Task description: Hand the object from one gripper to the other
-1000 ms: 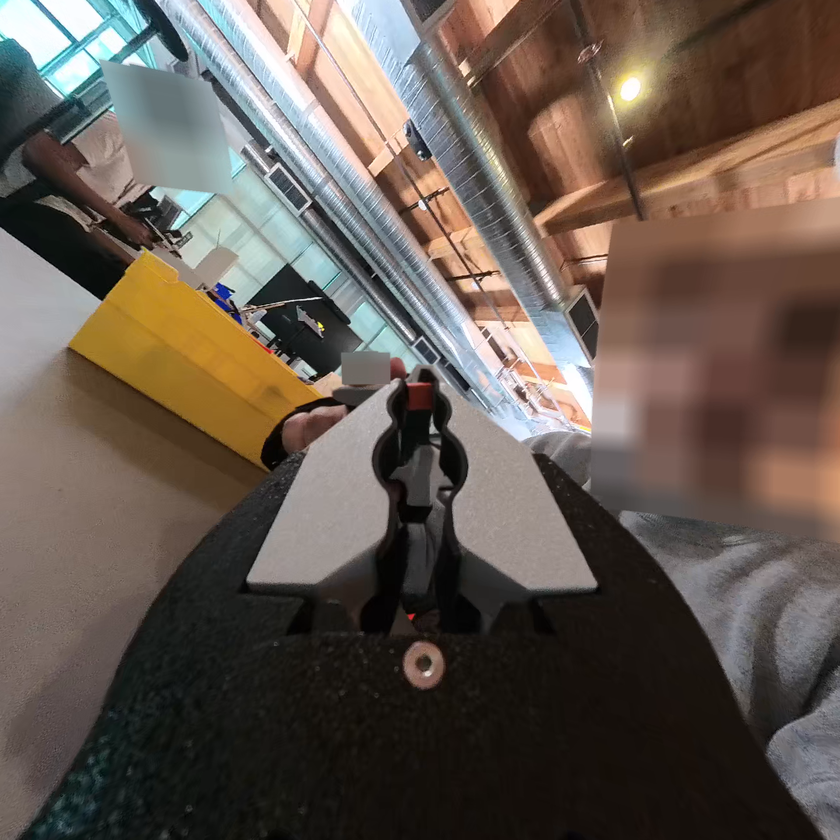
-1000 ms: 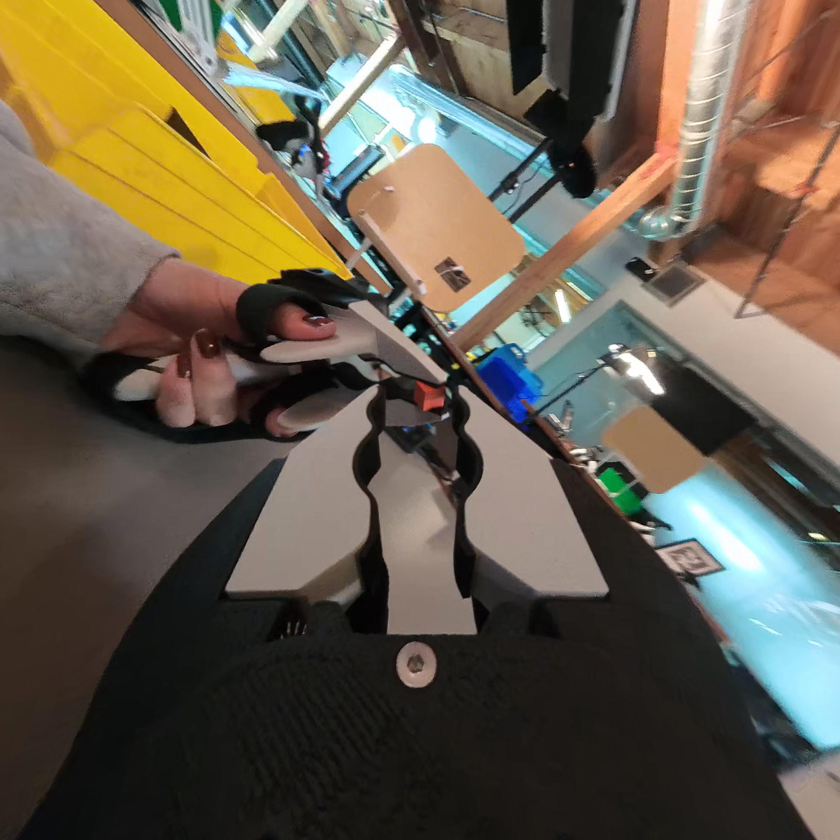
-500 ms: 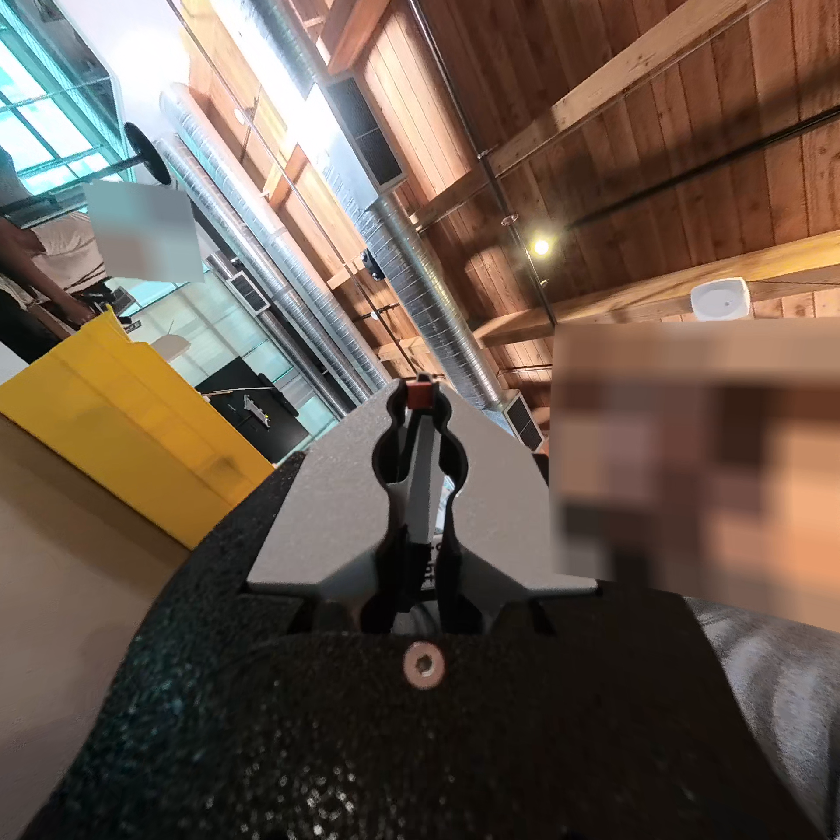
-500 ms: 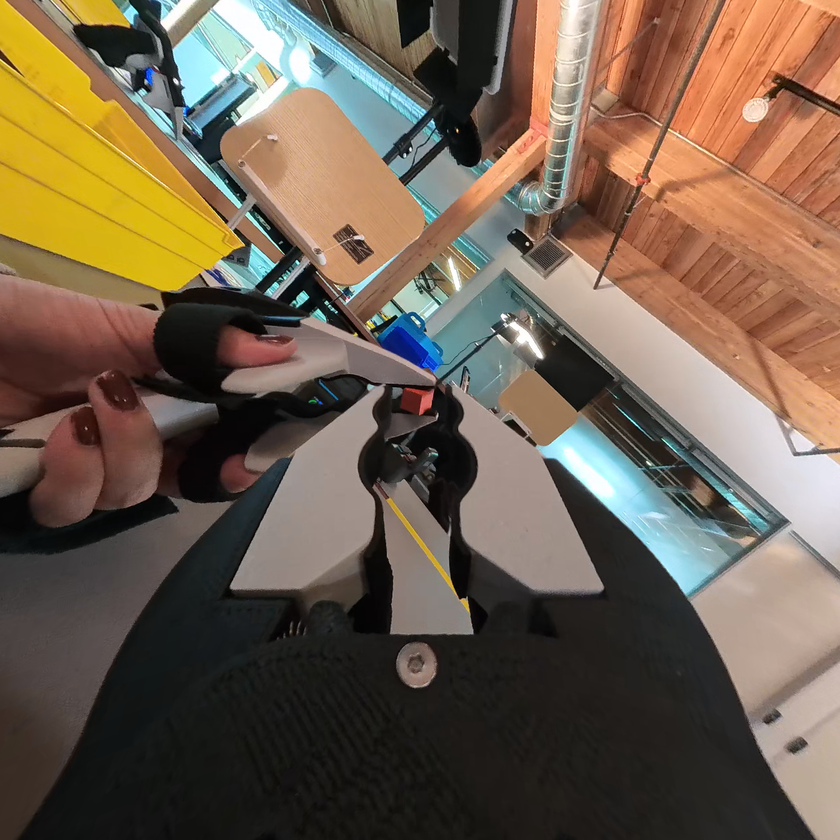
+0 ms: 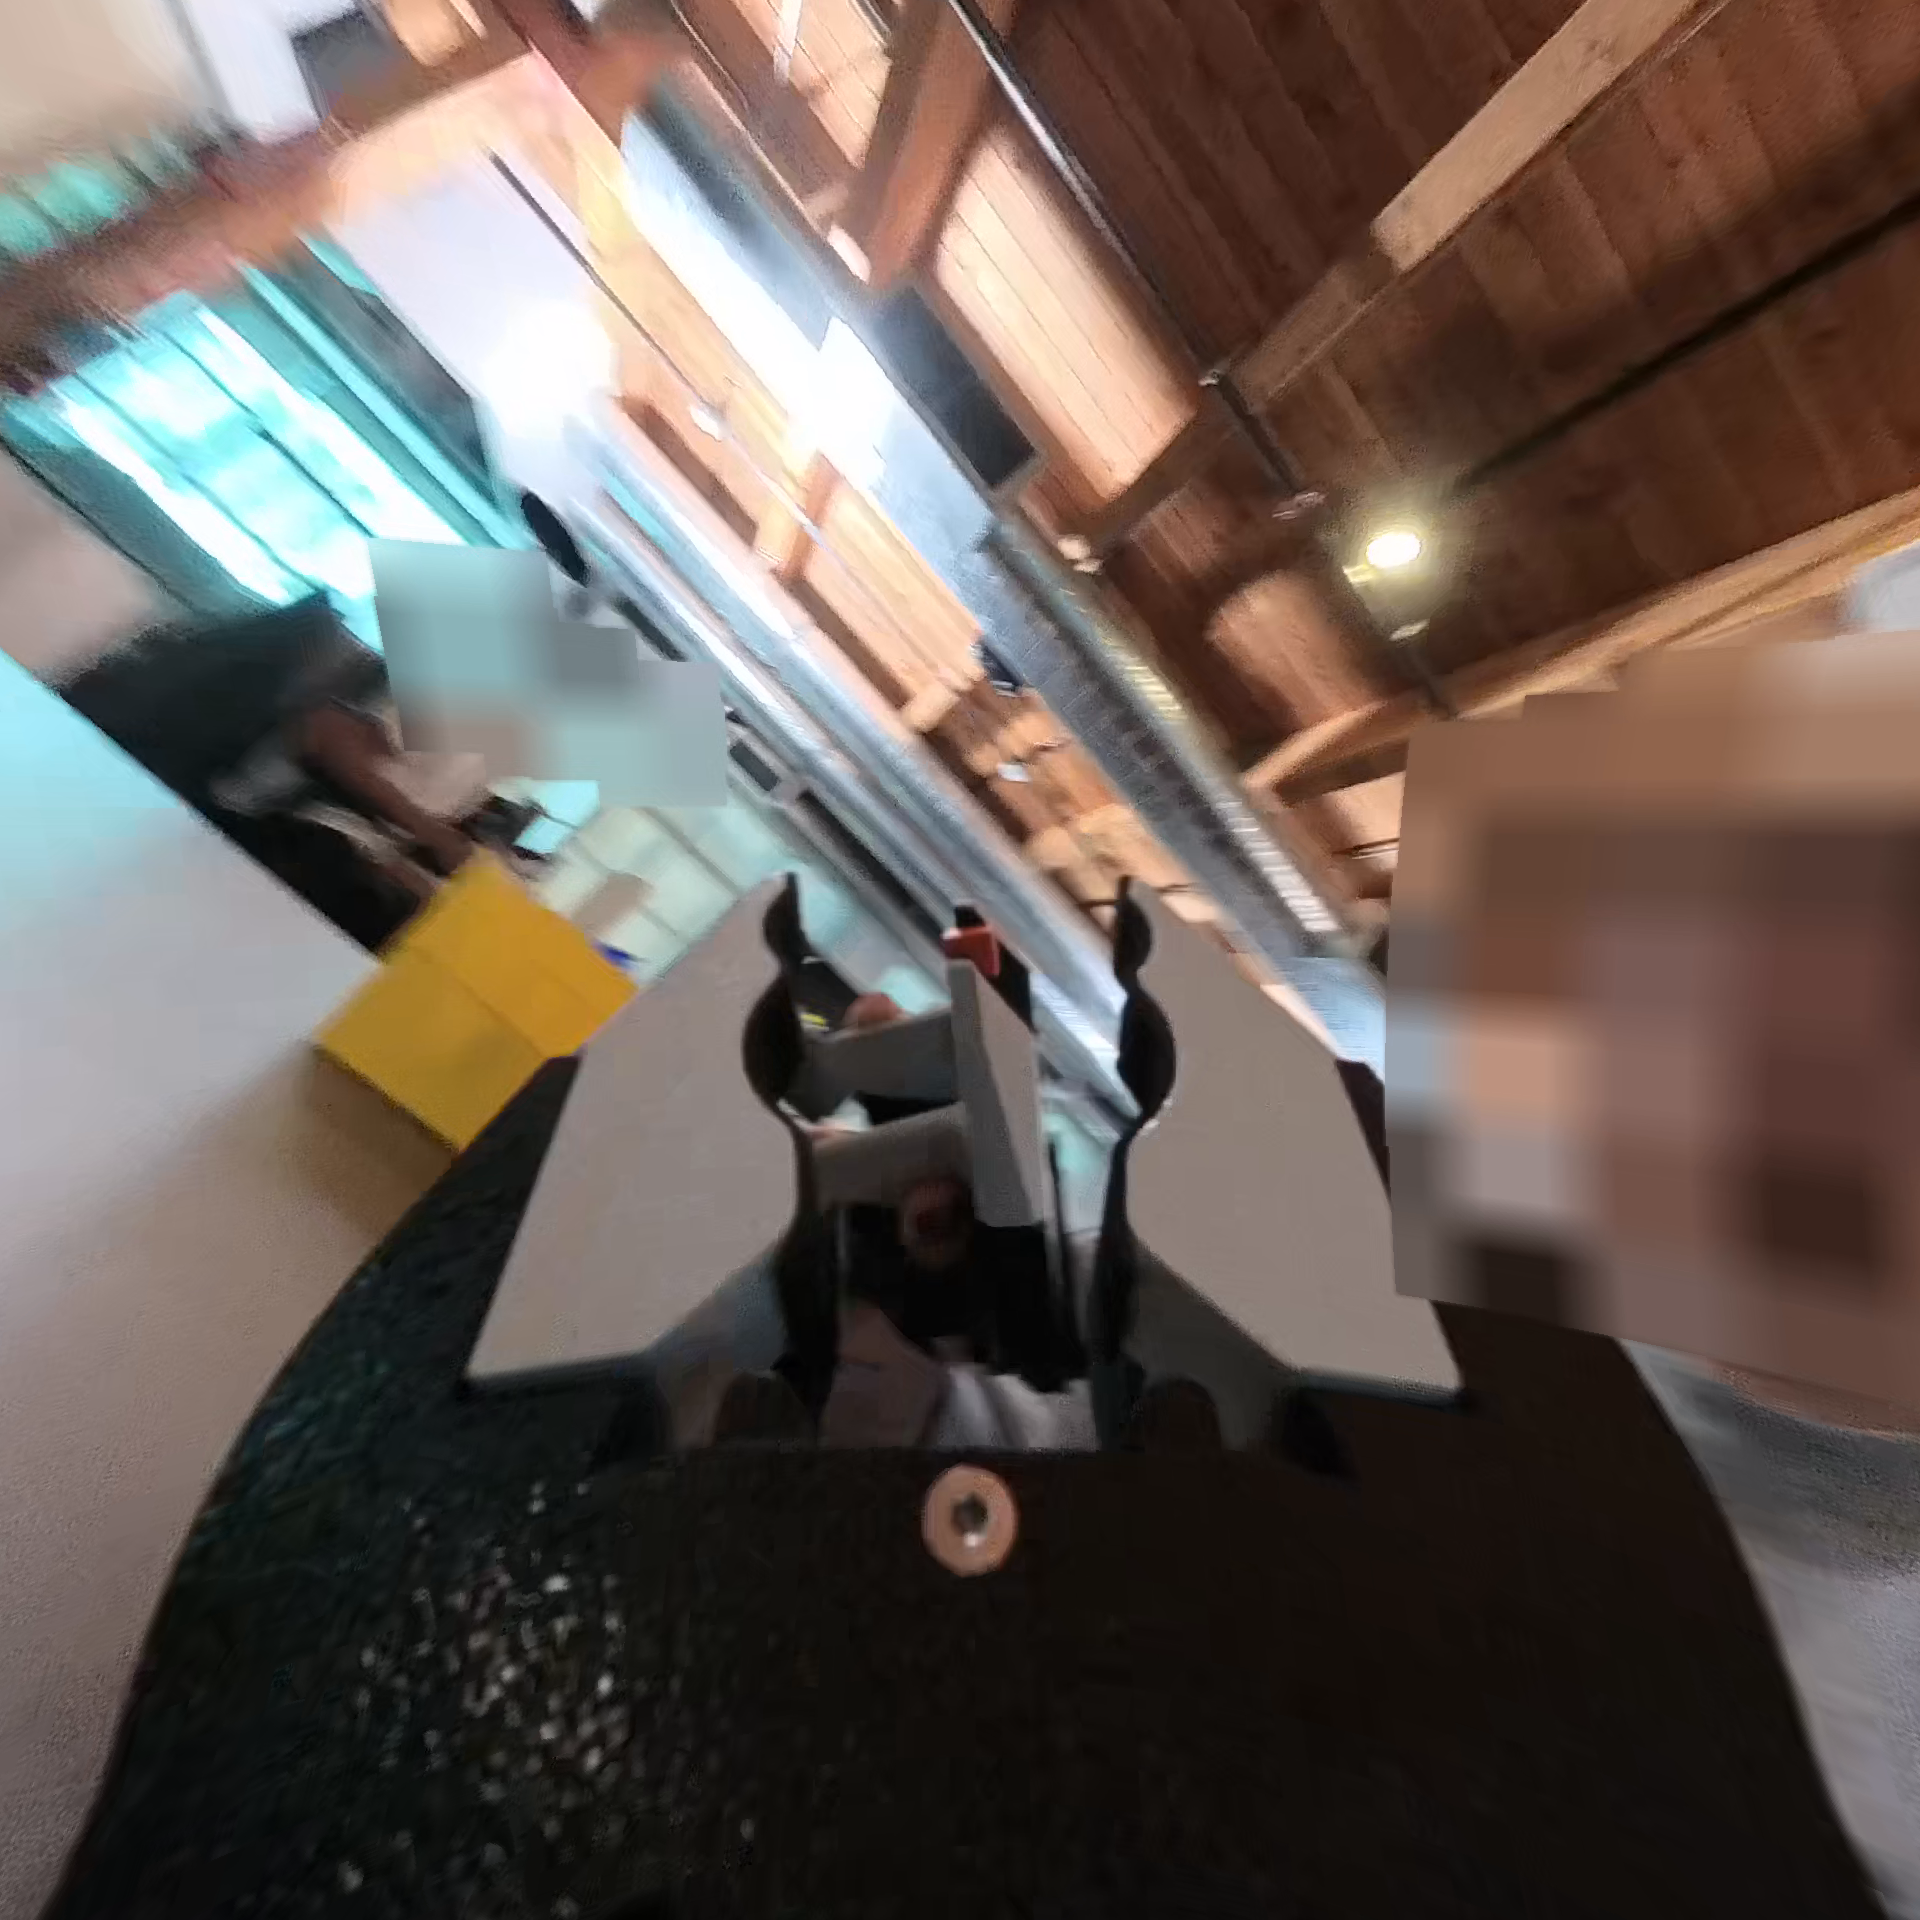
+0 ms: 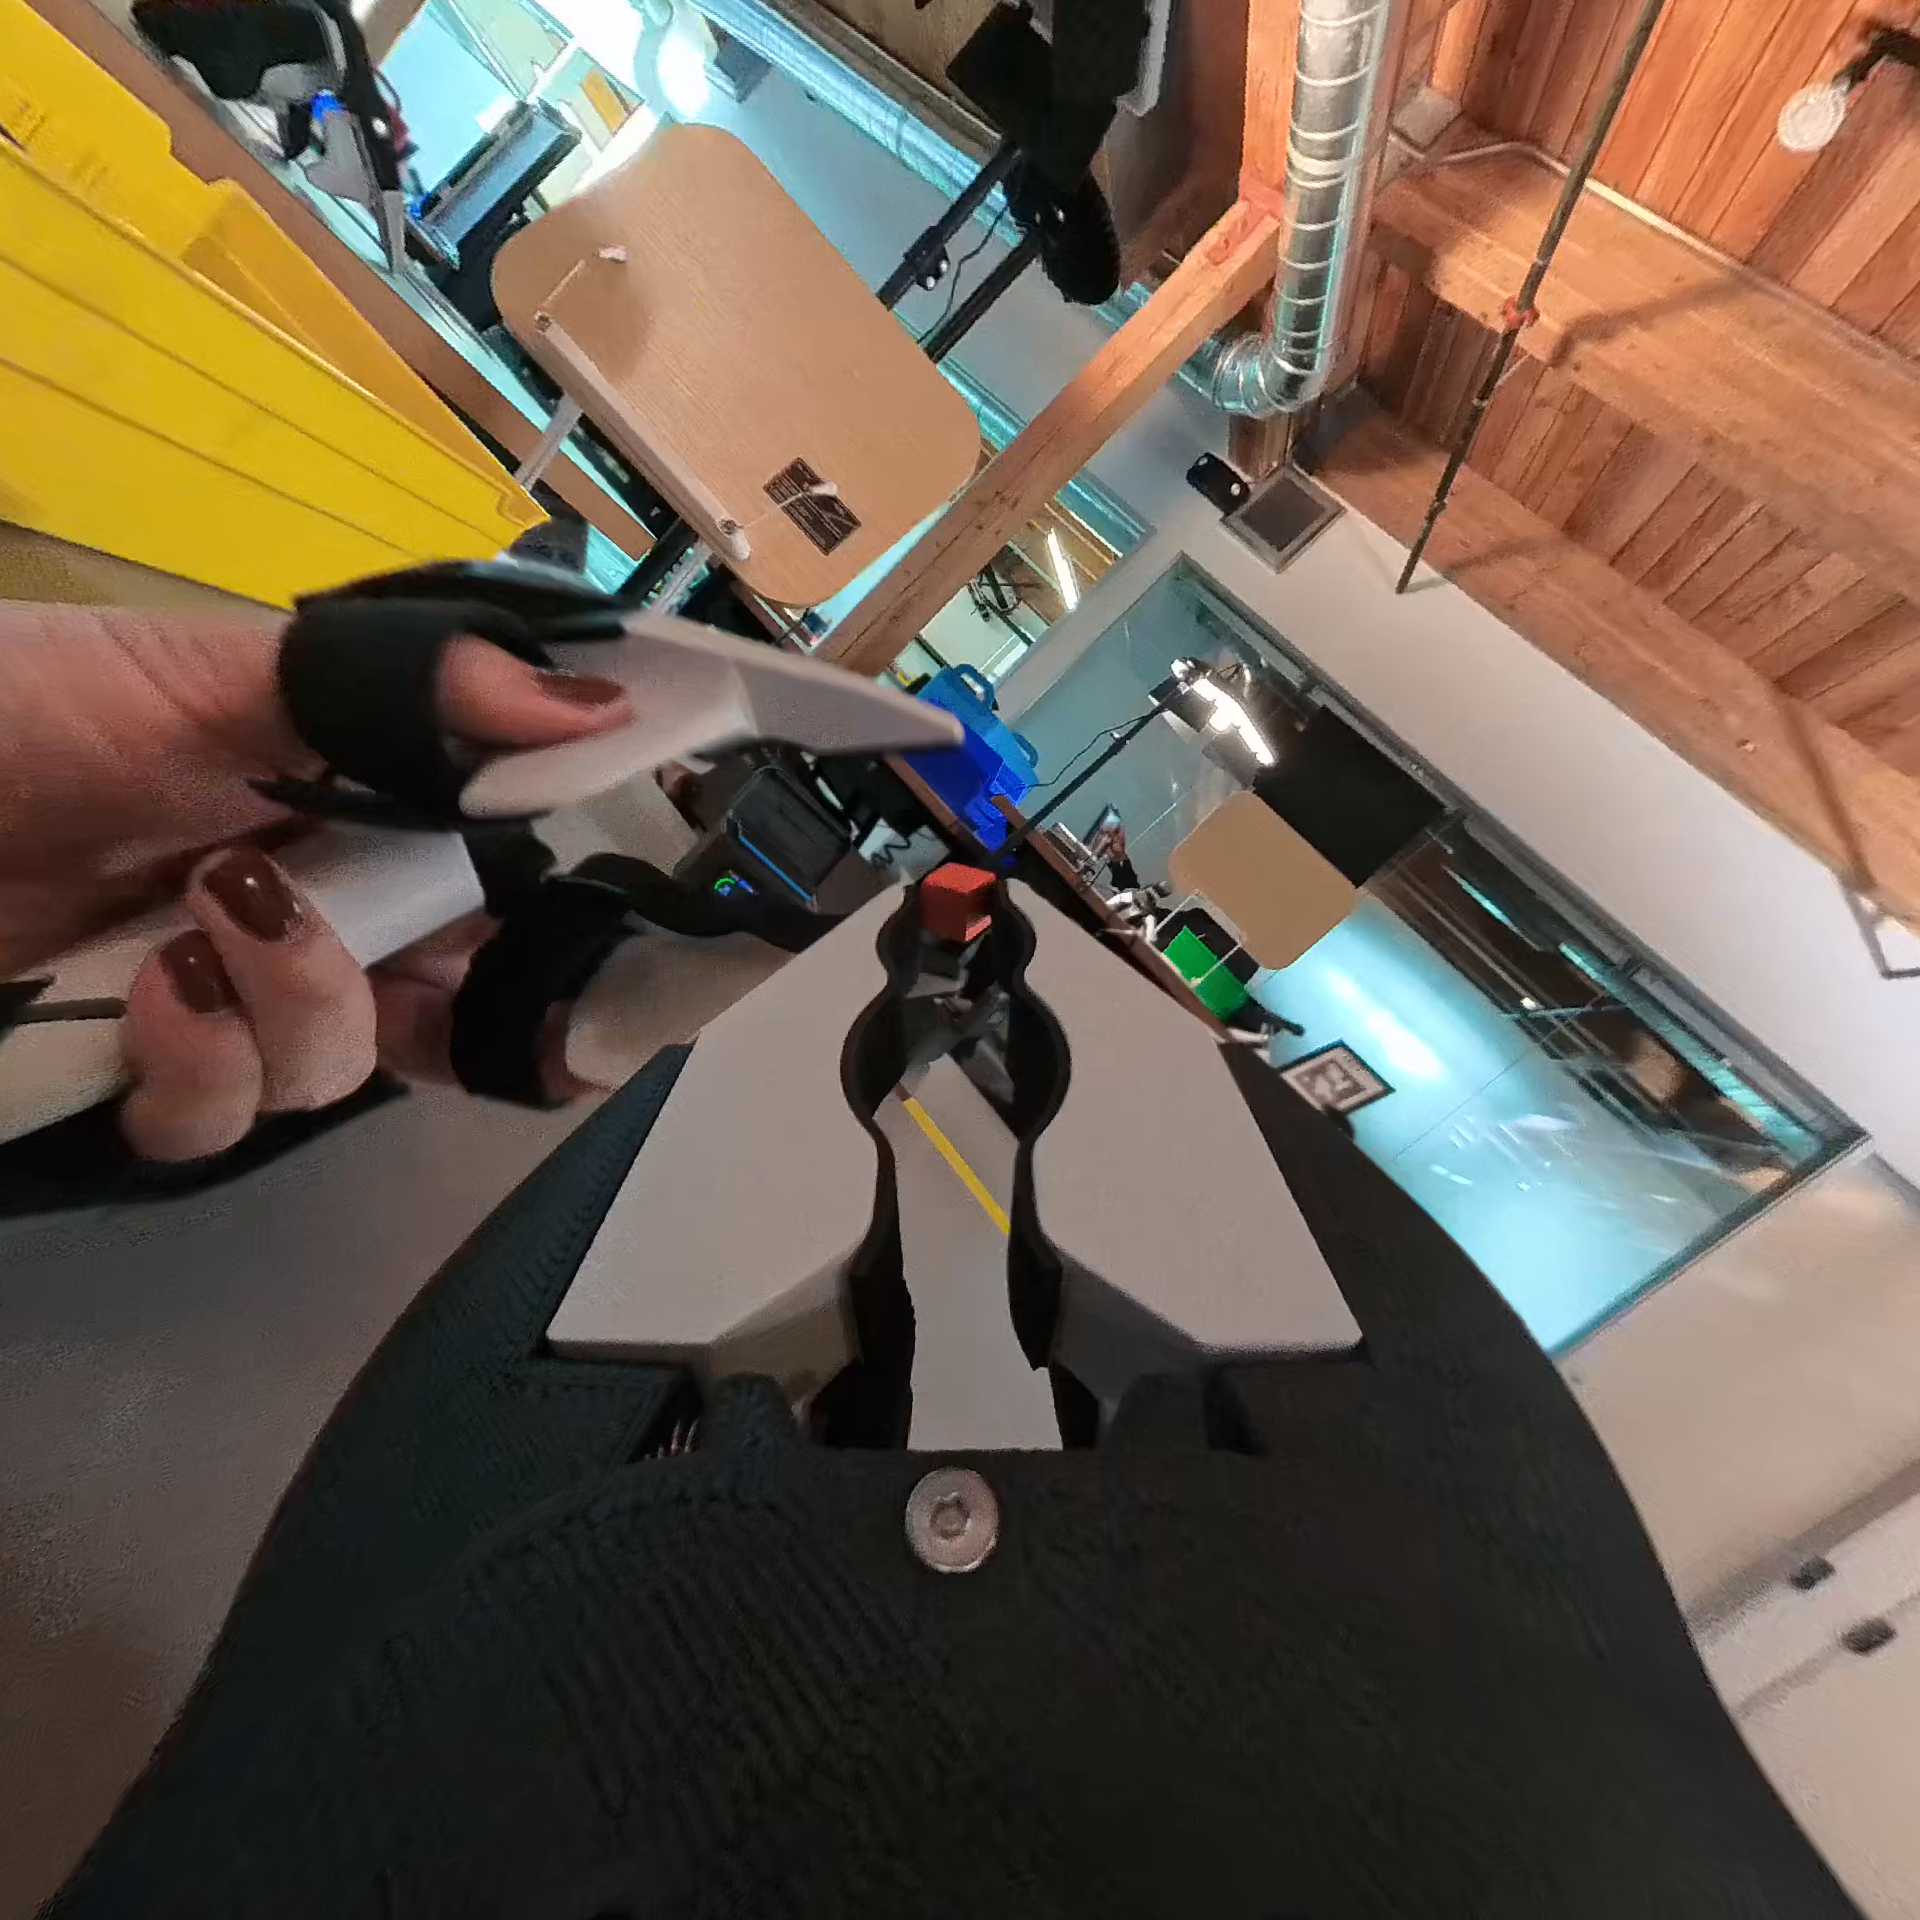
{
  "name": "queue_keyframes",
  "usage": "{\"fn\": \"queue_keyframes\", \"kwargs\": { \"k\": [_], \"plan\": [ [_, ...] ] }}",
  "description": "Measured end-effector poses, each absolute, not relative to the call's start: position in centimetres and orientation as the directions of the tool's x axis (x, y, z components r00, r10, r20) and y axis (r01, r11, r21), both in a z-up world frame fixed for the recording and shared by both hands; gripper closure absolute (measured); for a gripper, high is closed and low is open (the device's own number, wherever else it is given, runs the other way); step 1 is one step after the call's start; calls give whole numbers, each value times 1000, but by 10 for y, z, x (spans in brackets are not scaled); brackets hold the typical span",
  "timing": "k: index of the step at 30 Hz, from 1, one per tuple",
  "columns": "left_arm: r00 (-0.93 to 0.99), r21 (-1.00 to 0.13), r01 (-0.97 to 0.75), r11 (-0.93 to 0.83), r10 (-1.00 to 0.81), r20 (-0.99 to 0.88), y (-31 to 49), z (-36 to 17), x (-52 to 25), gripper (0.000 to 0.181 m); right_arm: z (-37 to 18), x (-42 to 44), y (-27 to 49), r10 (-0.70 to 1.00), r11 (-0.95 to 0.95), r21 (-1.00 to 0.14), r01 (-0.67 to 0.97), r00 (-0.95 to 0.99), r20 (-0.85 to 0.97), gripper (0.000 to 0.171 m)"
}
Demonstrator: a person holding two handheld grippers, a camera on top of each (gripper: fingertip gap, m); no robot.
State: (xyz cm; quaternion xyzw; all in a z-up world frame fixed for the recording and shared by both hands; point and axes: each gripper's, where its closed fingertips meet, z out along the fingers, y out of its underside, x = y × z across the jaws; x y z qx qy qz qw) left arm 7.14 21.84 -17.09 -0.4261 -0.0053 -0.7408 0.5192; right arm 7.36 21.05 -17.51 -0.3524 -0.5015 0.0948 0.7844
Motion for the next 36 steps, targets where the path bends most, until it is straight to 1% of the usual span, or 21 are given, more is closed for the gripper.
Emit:
{"fn": "queue_keyframes", "kwargs": {
  "k": [1, 3, 5, 7, 9, 12, 13, 15, 17, 19, 21, 23, 26, 30, 31, 33, 34, 36],
  "plan": [
    [32, -496, 782, -377, -771, 636, 223, -174, 64, 113, -175, 76, 214, 516, 720, -663, 203, 483, 708, 160],
    [329, -661, 726, -192, -747, 578, 231, -180, 49, 104, -173, 80, 219, 534, 699, -687, 201, 492, 688, 160],
    [609, -804, 594, -18, -643, 464, 237, -185, 31, 99, -170, 84, 223, 542, 685, -701, 199, 504, 673, 160],
    [781, -890, 447, 94, -526, 337, 240, -188, 17, 100, -163, 90, 226, 536, 680, -704, 205, 517, 668, 160],
    [867, -933, 331, 143, -435, 241, 241, -191, 9, 103, -150, 101, 228, 546, 646, -730, 225, 532, 647, 160],
    [885, -950, 277, 144, -422, 194, 243, -192, 12, 107, -130, 134, 224, 661, 472, -837, 276, 517, 543, 159],
    [888, -952, 271, 139, -417, 192, 244, -194, 12, 108, -128, 150, 222, 700, 402, -860, 312, 501, 509, 159],
    [886, -953, 274, 127, -419, 199, 245, -195, 12, 110, -127, 195, 226, 730, 264, -871, 414, 504, 461, 160],
    [881, -951, 287, 116, -422, 214, 247, -197, 12, 110, -132, 254, 238, 721, 97, -863, 497, 562, 405, 160],
    [873, -948, 301, 102, -430, 231, 248, -198, 13, 111, -140, 313, 251, 681, -53, -842, 537, 636, 363, 159],
    [867, -946, 312, 91, -435, 244, 249, -199, 14, 111, -149, 359, 259, 642, -177, -832, 525, 703, 307, 159],
    [861, -946, 313, 78, -444, 248, 250, -200, 16, 111, -155, 389, 266, 602, -245, -837, 490, 753, 265, 159],
    [862, -952, 298, 71, -448, 236, 251, -201, 19, 110, -160, 414, 276, 542, -298, -845, 445, 807, 234, 158],
    [860, -952, 299, 64, -450, 240, 251, -202, 19, 110, -163, 421, 285, 504, -311, -856, 412, 835, 219, 142],
    [859, -950, 305, 64, -450, 245, 251, -202, 18, 110, -162, 420, 286, 495, -306, -859, 411, 839, 225, 140],
    [860, -948, 312, 66, -445, 252, 251, -202, 16, 111, -155, 414, 285, 492, -266, -871, 413, 835, 246, 137],
    [864, -949, 306, 73, -439, 245, 251, -201, 15, 114, -146, 405, 282, 502, -224, -890, 398, 830, 245, 136],
    [897, -959, 250, 135, -406, 177, 246, -194, 11, 128, -113, 381, 277, 515, -80, -954, 289, 832, 208, 135]
  ]
}}
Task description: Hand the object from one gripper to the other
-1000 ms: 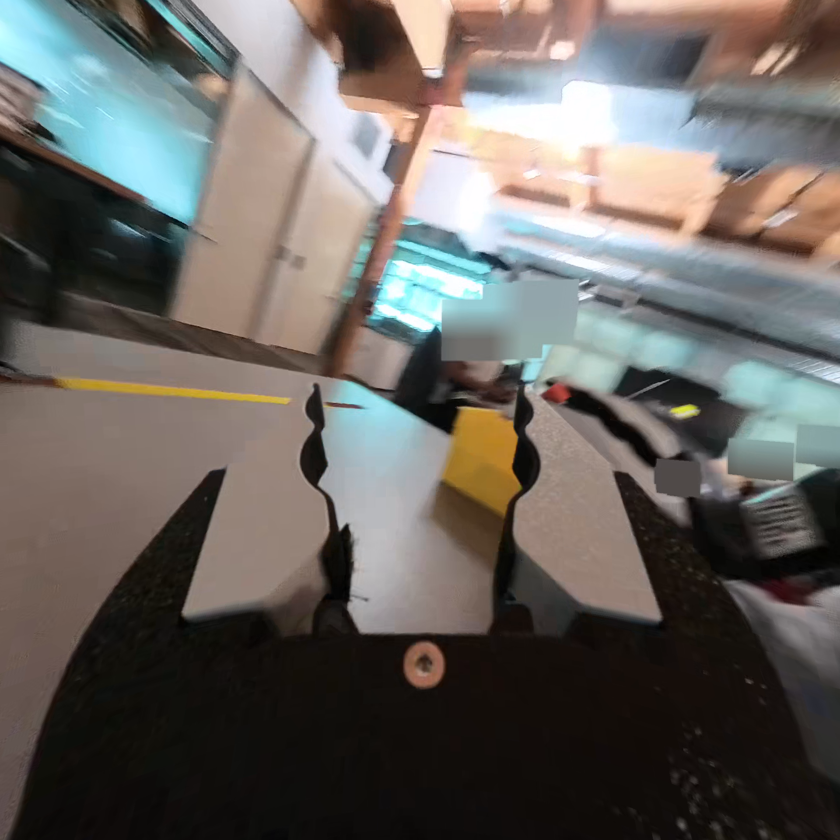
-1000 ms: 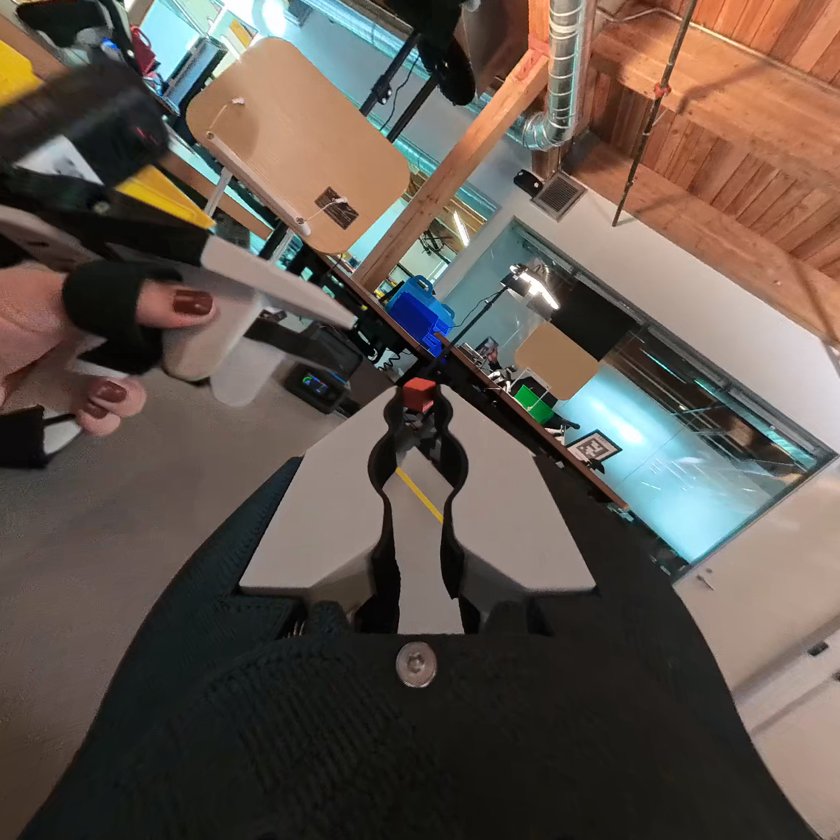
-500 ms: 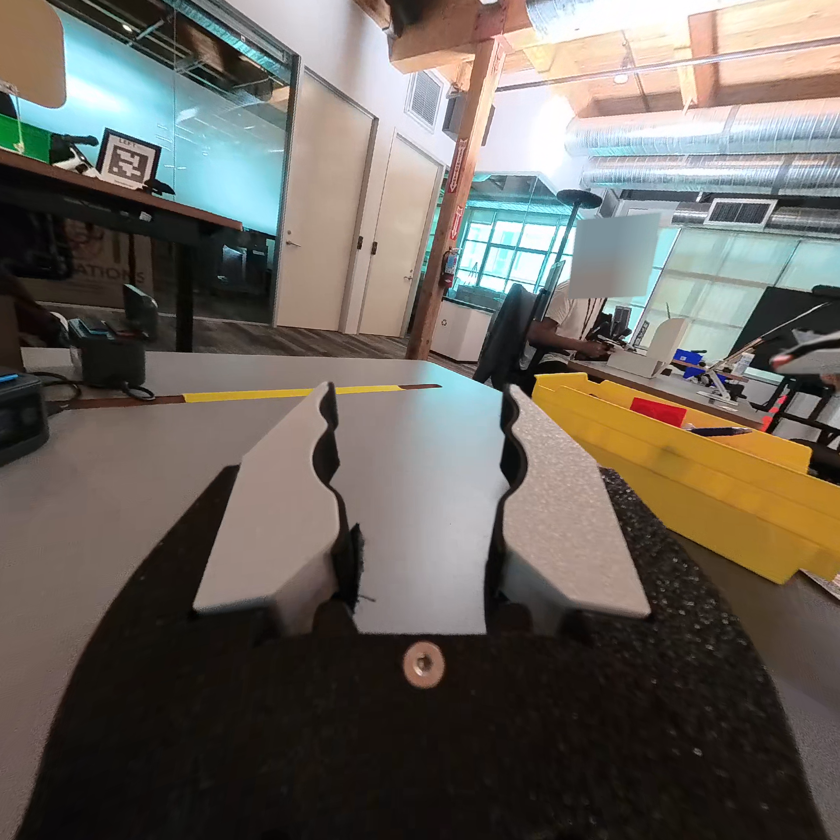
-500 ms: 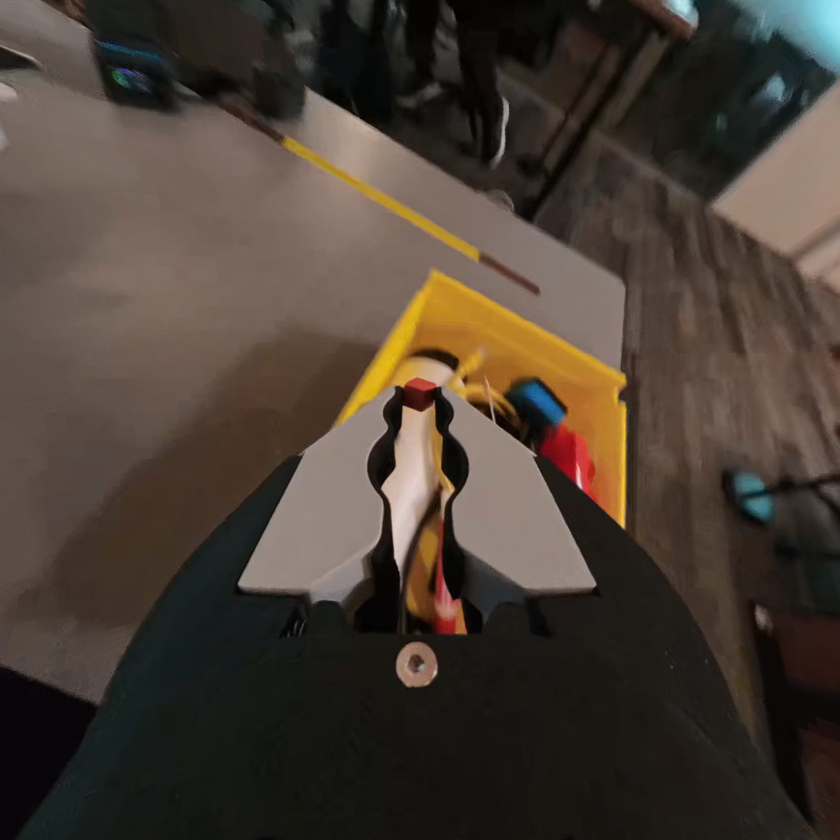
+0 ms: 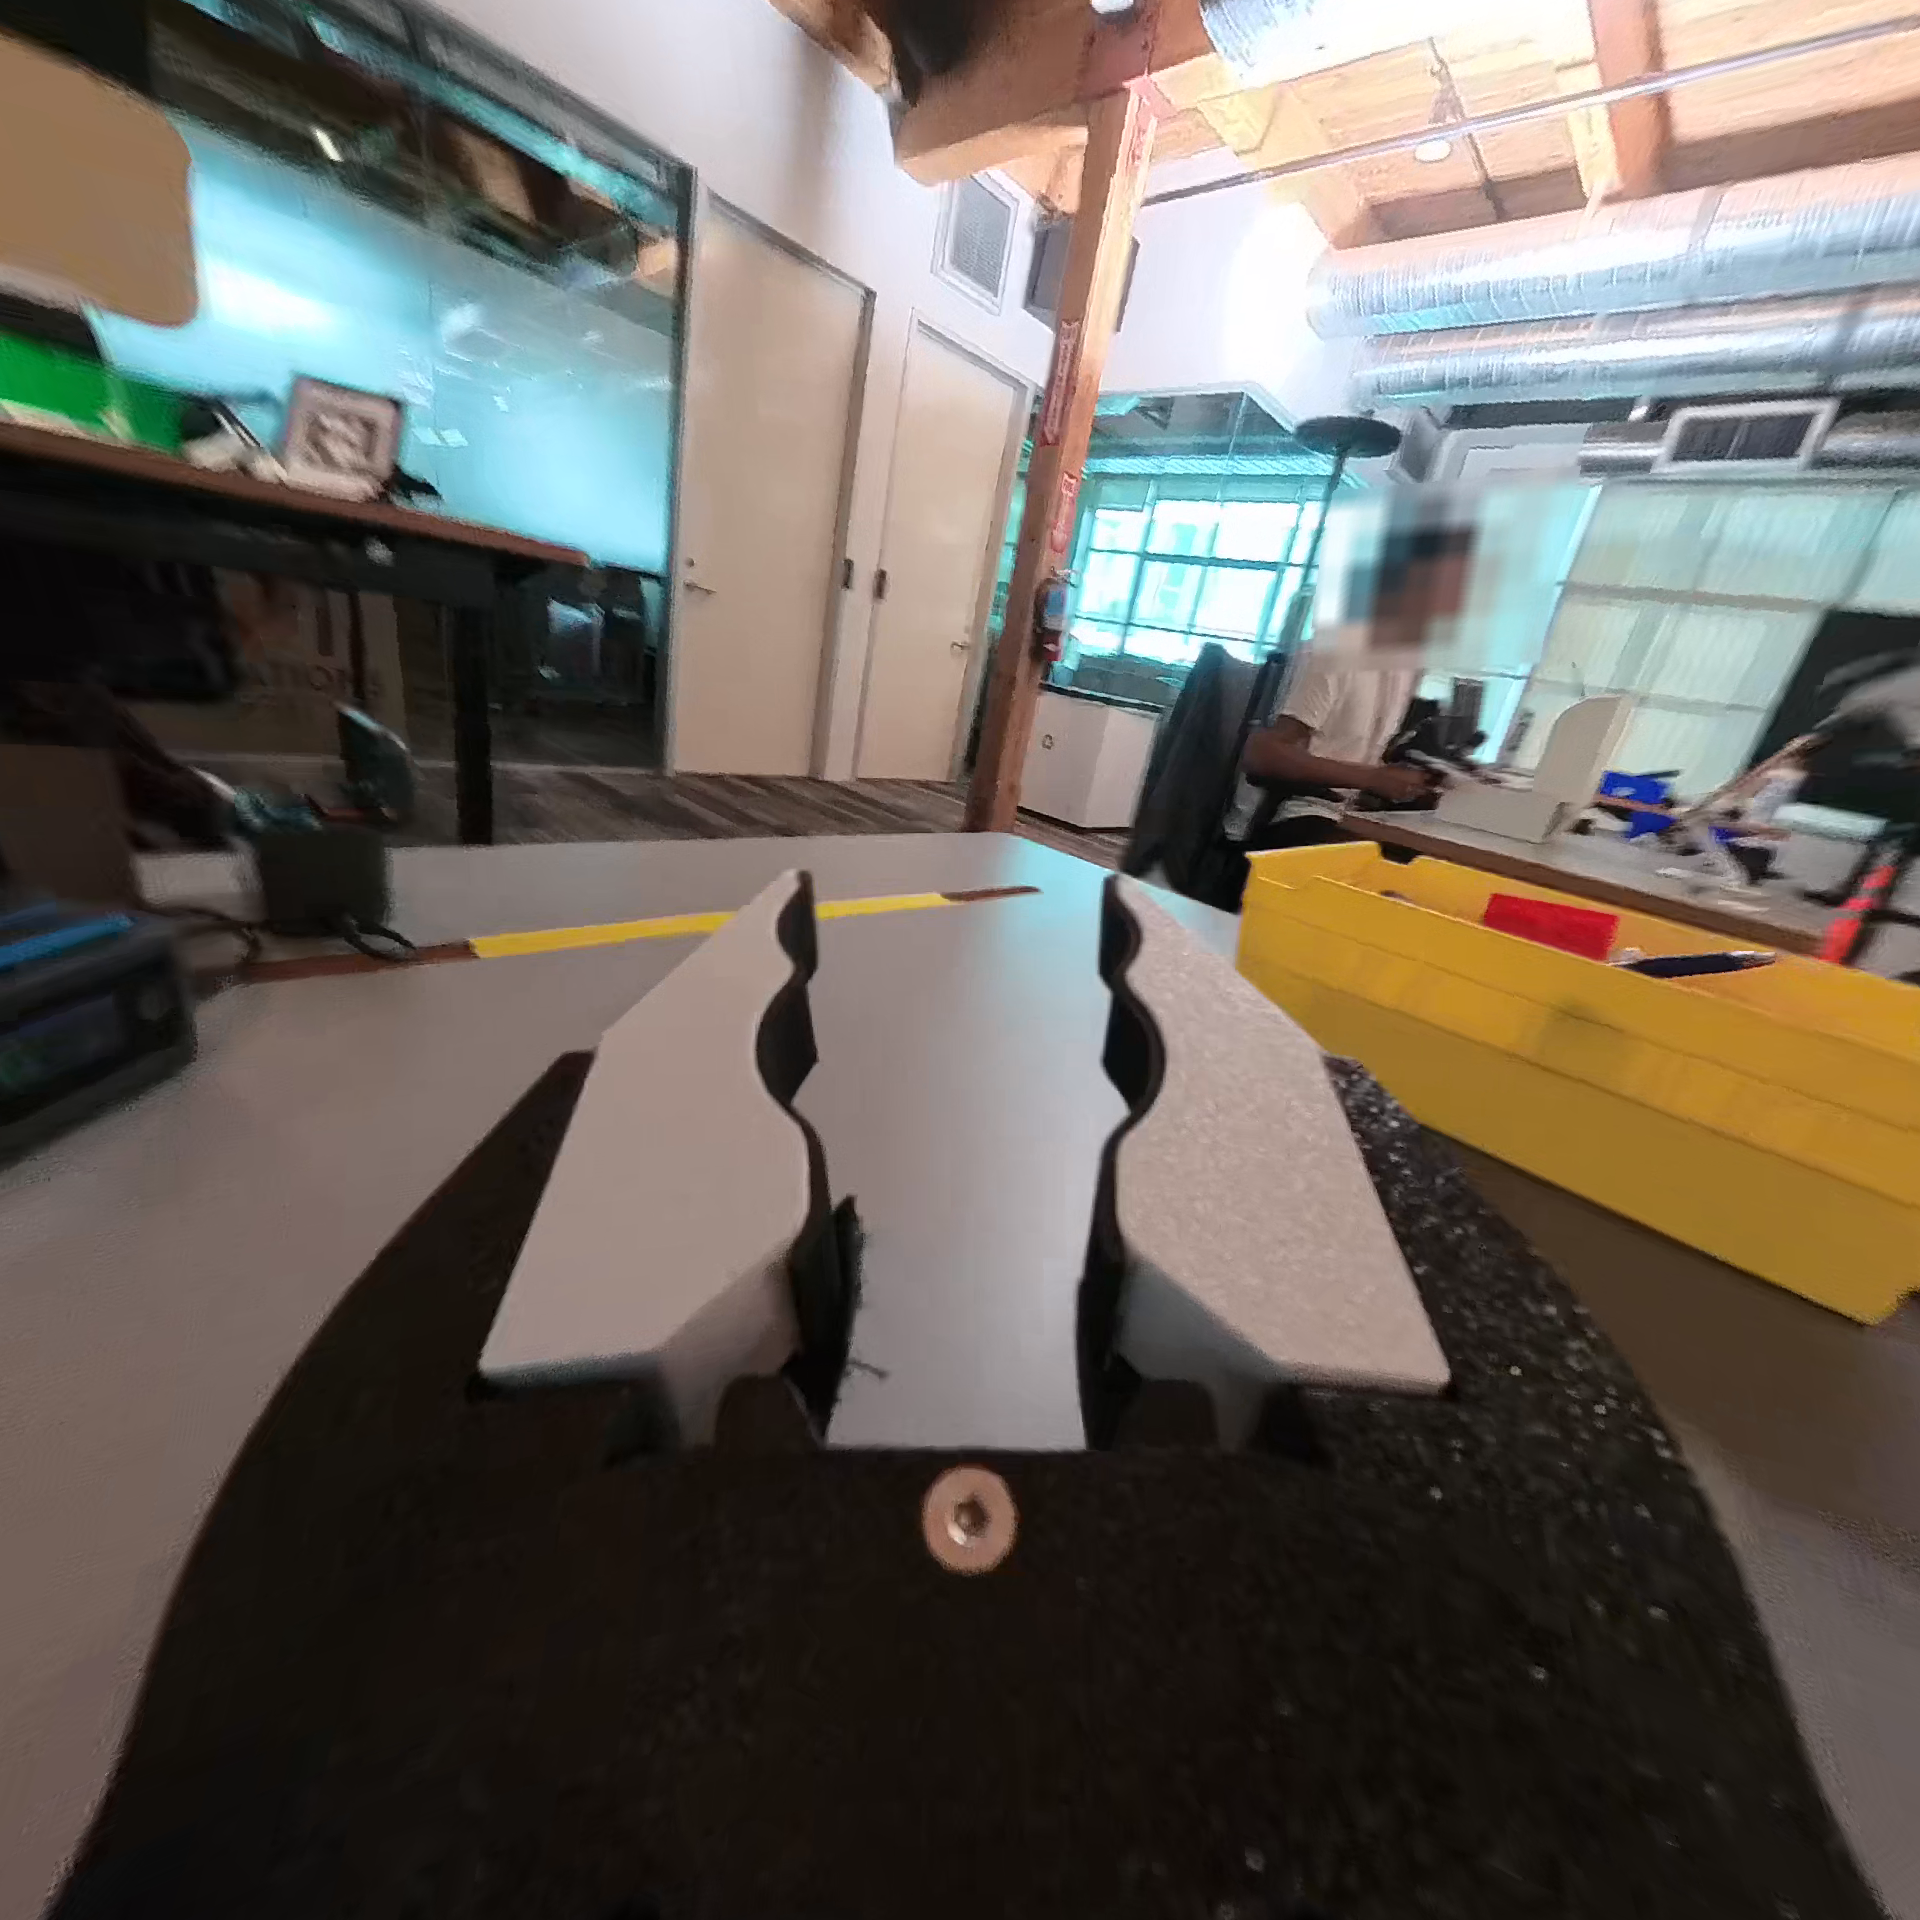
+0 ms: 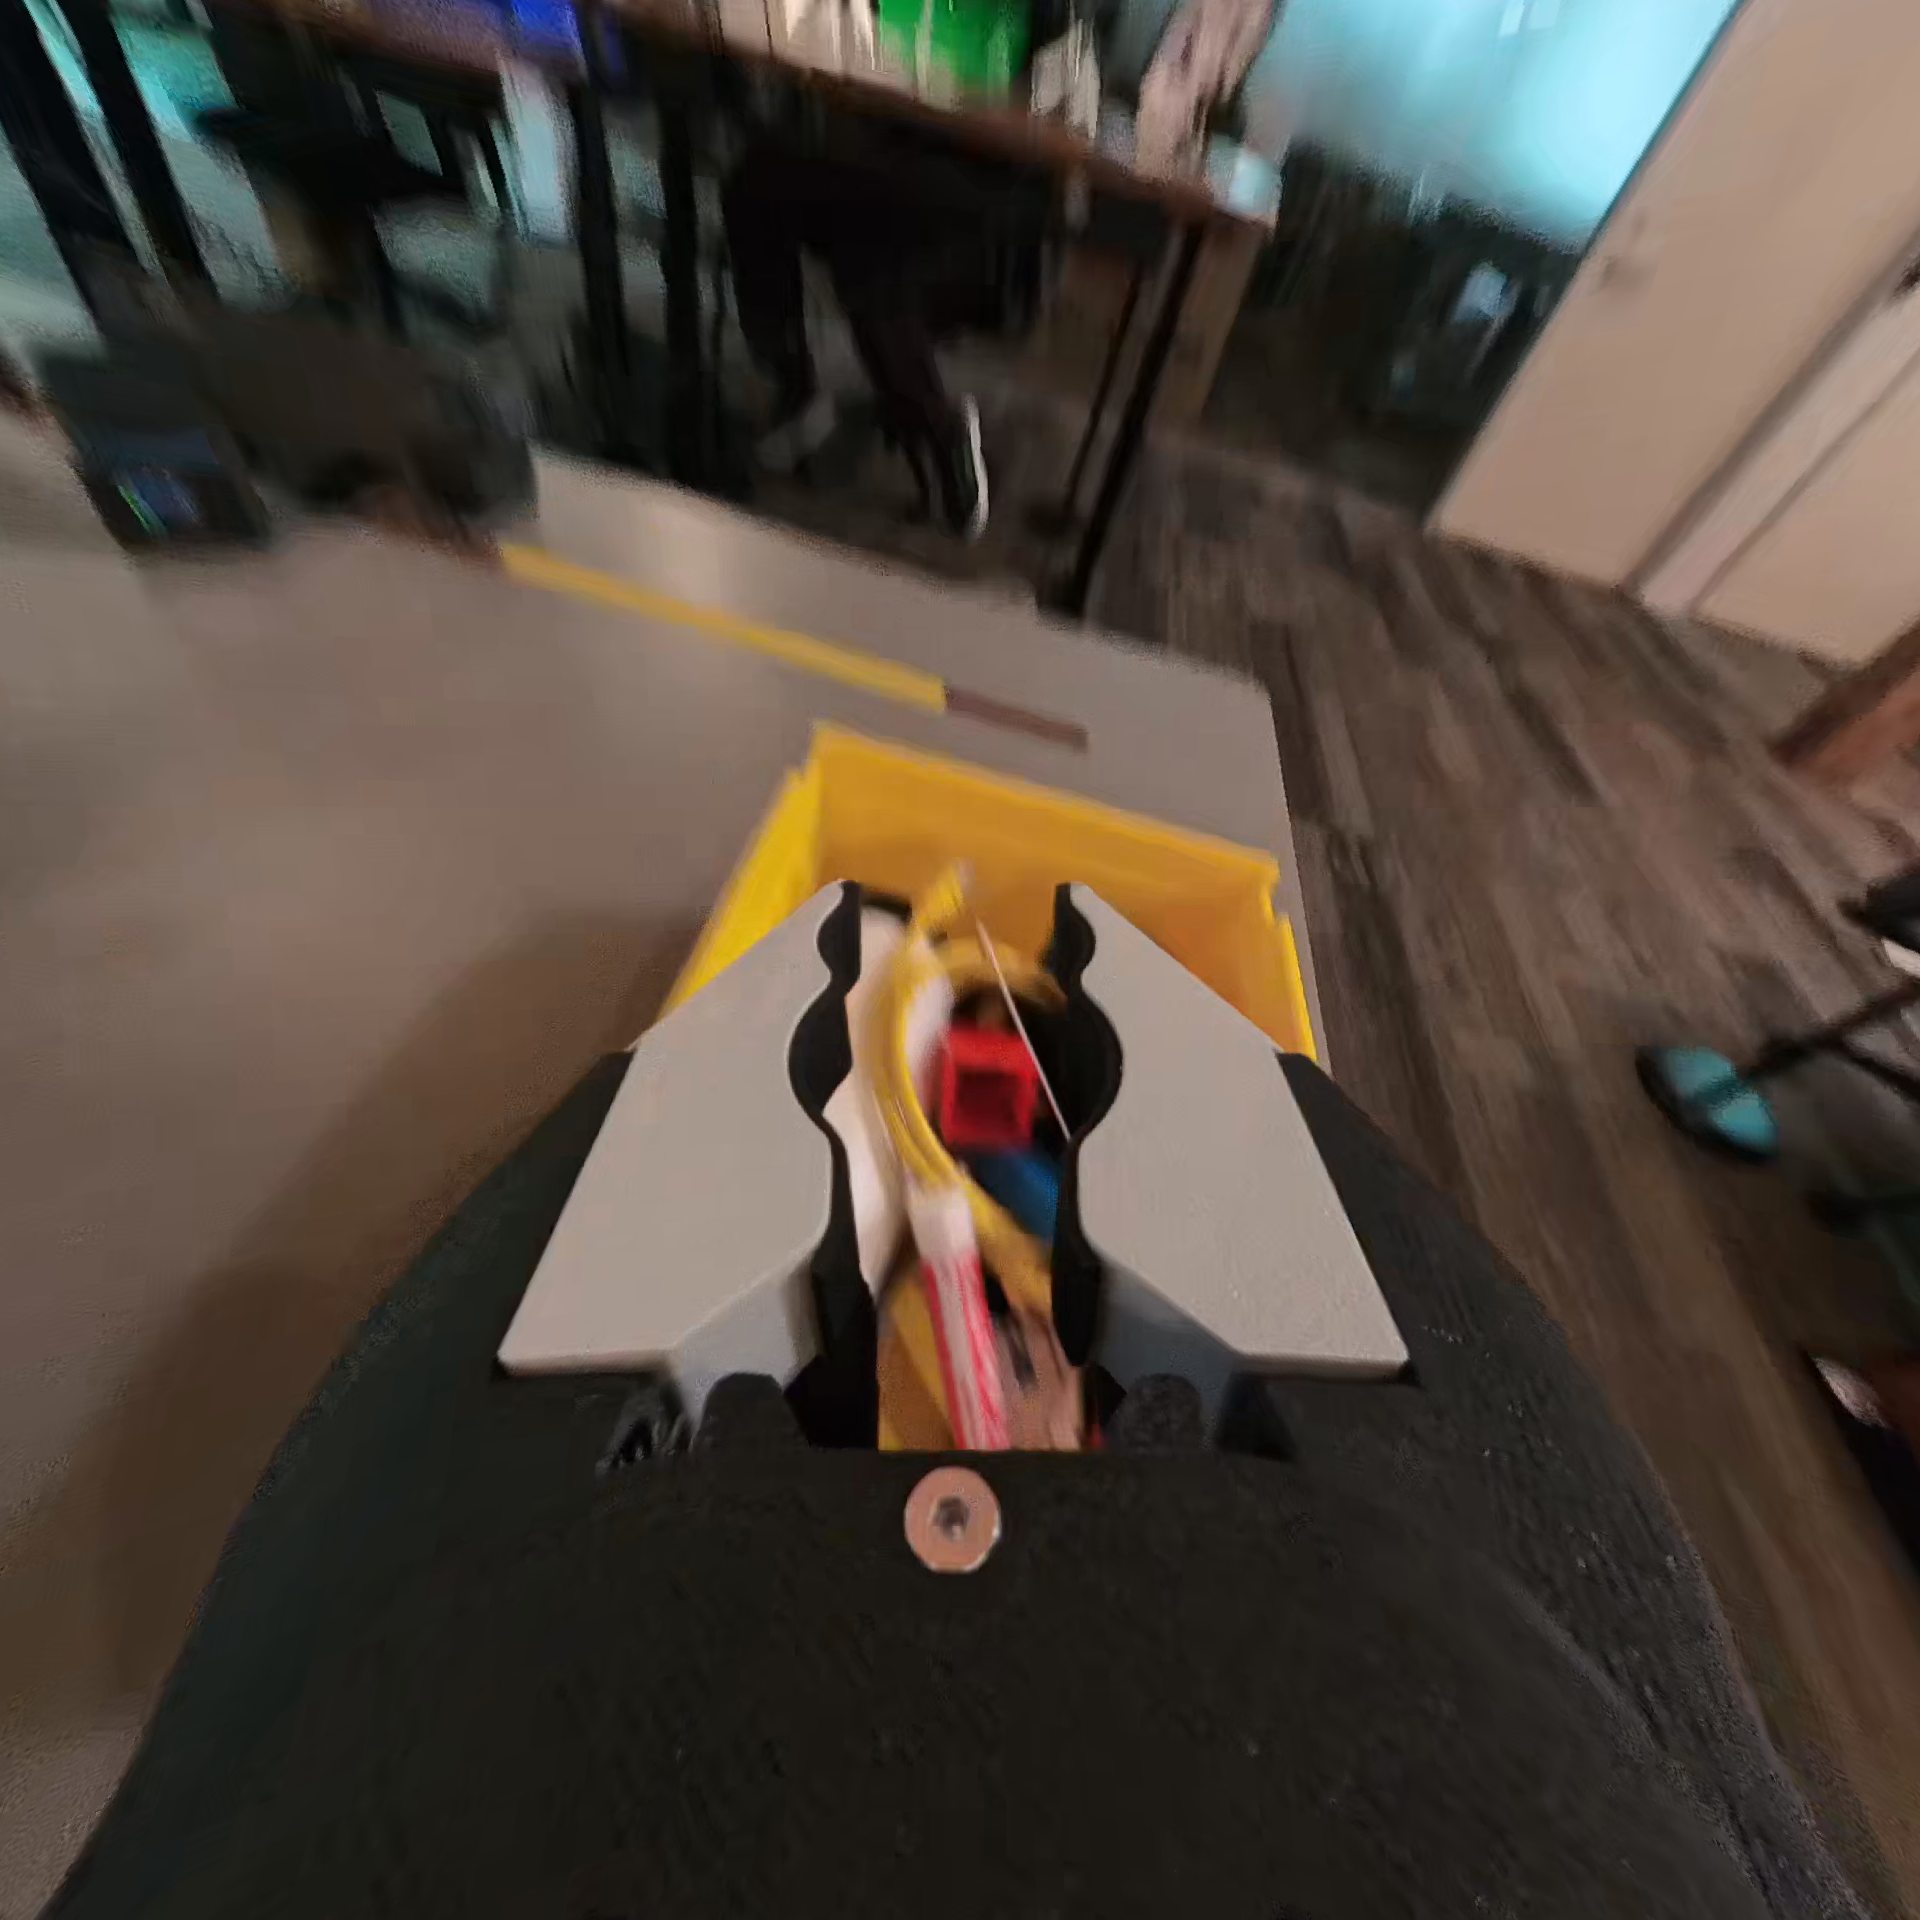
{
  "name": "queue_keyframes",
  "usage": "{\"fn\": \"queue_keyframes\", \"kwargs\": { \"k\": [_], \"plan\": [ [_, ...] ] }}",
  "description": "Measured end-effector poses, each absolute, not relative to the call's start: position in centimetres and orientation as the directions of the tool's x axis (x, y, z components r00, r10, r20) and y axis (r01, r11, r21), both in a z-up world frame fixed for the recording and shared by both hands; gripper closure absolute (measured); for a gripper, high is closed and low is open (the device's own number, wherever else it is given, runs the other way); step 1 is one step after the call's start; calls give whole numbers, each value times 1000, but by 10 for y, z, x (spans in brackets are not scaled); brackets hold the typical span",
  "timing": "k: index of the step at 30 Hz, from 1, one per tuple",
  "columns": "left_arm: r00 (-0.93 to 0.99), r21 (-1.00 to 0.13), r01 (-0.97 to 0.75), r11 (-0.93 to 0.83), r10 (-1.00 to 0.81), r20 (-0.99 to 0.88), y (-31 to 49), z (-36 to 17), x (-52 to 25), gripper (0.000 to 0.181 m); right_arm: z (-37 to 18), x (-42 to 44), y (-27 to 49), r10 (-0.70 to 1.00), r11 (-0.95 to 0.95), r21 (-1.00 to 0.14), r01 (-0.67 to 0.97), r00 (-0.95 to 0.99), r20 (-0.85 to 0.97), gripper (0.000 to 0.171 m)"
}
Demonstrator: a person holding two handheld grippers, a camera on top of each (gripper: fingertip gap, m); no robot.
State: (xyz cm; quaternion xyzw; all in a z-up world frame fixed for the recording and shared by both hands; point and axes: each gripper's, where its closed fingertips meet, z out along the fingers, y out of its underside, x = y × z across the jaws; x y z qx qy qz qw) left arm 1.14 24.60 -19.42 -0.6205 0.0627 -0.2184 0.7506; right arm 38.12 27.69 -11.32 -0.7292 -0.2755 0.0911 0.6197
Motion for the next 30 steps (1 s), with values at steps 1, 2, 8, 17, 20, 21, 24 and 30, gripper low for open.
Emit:
{"fn": "queue_keyframes", "kwargs": {
  "k": [1, 2, 8, 17, 20, 21, 24, 30],
  "plan": [
    [920, -963, 207, 174, -370, 131, 244, -190, 8, 132, -93, 365, 273, 529, 13, -979, 205, 829, 181, 135],
    [939, -966, 161, 202, -333, 87, 242, -188, 6, 135, -76, 346, 268, 557, 104, -988, 118, 816, 156, 137],
    [961, -977, 6, 213, -273, -53, 241, -191, 13, 141, -83, 194, 262, 737, 278, -952, -130, 665, 125, 135],
    [957, -973, -50, 223, -267, -110, 240, -190, 16, 140, -169, 87, 283, 696, 454, -881, -130, 669, 260, 119],
    [946, -972, -57, 229, -297, -126, 237, -185, 24, 139, -175, 76, 262, 702, 542, -833, -110, 604, 378, 115],
    [939, -971, -73, 229, -313, -145, 234, -183, 28, 137, -182, 73, 262, 701, 546, -834, -77, 587, 404, 115],
    [926, -966, -86, 242, -339, -167, 218, -163, 32, 125, -181, 77, 266, 715, 517, -850, -102, 596, 364, 113],
    [847, -950, -302, 85, -434, -308, 146, -115, -8, 119, -184, 76, 273, 732, 476, -872, -115, 601, 320, 112]
  ]
}}
